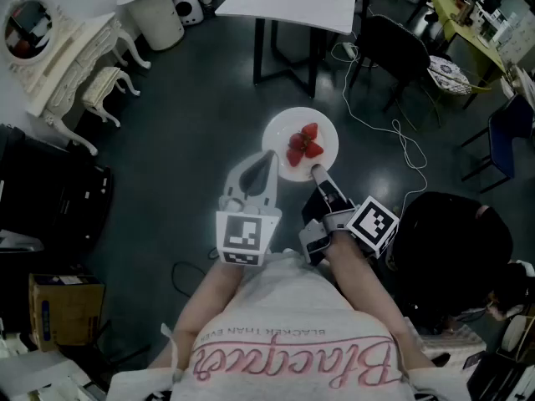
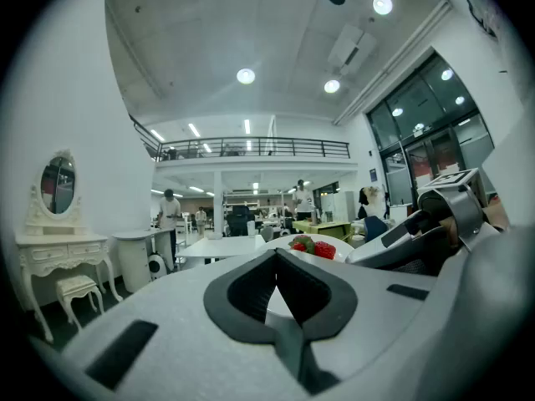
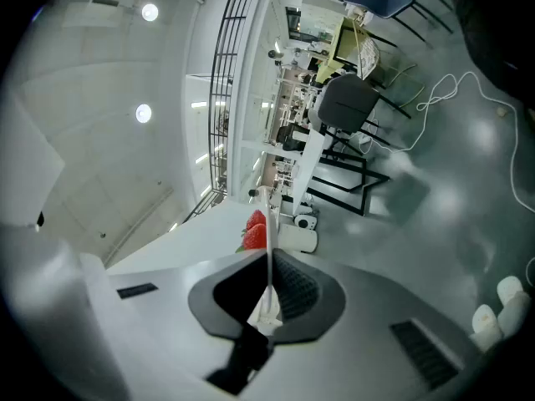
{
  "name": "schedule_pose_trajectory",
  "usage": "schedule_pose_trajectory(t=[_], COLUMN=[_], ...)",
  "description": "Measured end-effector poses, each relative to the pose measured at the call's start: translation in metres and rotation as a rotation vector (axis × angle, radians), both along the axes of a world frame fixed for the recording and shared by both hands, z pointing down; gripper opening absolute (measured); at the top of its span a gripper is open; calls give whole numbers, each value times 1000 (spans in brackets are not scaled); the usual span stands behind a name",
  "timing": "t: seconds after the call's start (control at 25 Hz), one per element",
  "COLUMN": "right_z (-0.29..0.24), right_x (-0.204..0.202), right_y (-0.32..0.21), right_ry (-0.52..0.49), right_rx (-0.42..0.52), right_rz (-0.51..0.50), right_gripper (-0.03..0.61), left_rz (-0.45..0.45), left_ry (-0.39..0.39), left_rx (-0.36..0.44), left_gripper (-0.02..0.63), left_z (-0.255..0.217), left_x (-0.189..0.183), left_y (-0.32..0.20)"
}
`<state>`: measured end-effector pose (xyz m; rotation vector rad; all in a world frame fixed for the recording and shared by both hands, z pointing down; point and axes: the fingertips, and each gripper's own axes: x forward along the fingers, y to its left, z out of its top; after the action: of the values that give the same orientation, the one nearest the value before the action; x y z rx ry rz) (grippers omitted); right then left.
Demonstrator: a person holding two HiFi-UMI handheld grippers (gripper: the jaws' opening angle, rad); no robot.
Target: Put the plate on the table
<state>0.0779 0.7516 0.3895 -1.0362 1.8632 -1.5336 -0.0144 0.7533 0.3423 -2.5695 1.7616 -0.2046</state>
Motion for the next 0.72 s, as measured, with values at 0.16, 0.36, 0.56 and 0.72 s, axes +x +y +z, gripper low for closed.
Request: schedule_pose_trajectory(t=[0.16, 0.36, 0.56, 0.72], right_z=[2, 4, 6, 10], right_x=[1, 1, 8, 4], right_y=[0, 4, 4, 0], right_ry=[28, 14, 35, 53], right_rx=[-2, -1, 5, -15], right_rz=[-2, -25, -57, -56], right_gripper=[14, 14, 14, 14], left_rz=[-8, -22, -47, -52], left_ry=[4, 9, 15, 24], left_rx=[10, 9, 6, 11], left_gripper=[3, 3, 3, 3], left_z=[-2, 2, 6, 5], left_x=[-3, -1, 4, -5], left_y=[0, 8, 7, -3])
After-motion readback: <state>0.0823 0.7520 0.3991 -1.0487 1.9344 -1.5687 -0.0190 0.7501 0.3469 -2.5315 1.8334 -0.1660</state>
